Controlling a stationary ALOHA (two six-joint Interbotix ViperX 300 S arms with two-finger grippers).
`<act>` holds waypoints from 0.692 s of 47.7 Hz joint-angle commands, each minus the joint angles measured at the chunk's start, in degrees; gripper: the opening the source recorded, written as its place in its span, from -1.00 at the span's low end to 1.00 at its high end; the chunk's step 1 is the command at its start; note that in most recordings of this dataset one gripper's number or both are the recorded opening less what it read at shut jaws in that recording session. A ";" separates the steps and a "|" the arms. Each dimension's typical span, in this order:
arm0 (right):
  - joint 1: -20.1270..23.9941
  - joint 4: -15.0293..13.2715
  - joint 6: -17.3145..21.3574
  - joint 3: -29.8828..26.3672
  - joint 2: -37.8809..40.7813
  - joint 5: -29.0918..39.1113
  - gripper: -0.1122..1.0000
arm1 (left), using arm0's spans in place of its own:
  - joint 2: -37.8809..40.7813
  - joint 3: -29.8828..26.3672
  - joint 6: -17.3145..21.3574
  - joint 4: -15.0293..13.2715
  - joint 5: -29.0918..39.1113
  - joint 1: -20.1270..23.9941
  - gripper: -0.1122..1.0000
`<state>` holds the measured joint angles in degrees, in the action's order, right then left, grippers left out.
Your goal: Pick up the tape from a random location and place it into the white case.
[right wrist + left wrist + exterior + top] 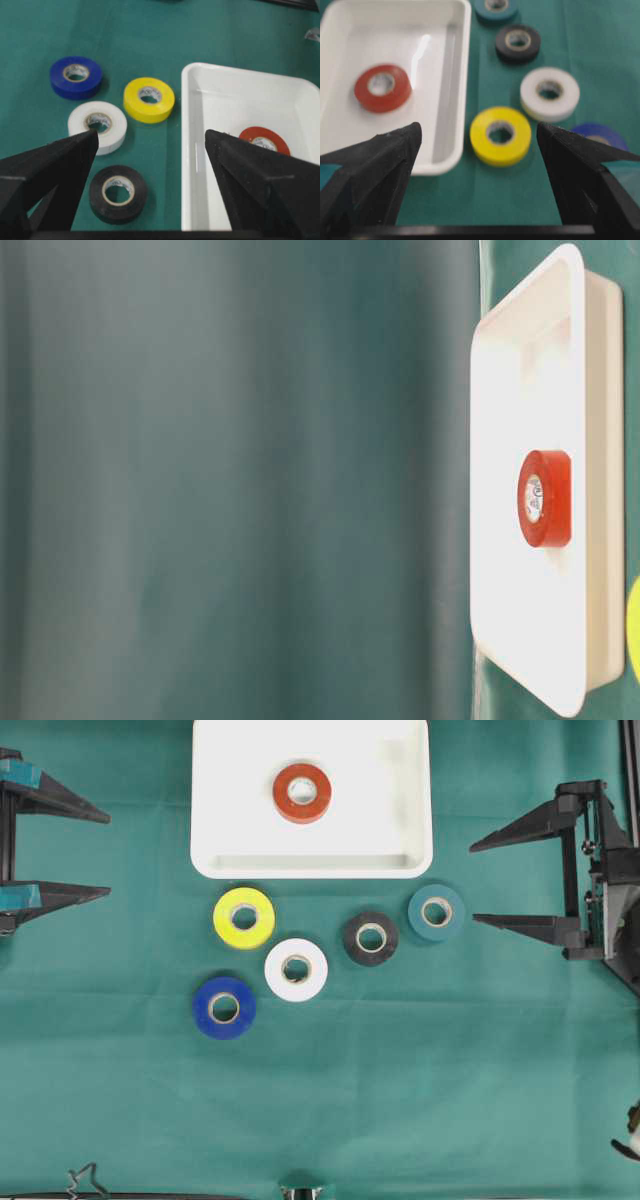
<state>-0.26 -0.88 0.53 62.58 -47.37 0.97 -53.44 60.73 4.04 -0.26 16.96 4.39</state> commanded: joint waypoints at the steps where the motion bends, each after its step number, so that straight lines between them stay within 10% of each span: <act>1: 0.00 0.00 0.09 -1.41 0.35 -0.18 0.85 | 0.00 0.18 -0.09 -0.18 -1.85 -0.09 0.90; 33: 0.62 0.26 0.26 -1.32 0.35 0.09 0.85 | 0.00 1.32 -0.09 -0.18 -4.48 -0.09 0.90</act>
<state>-0.18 -0.88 0.70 62.58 -47.20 1.05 -53.70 62.75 4.04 -0.35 13.01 4.39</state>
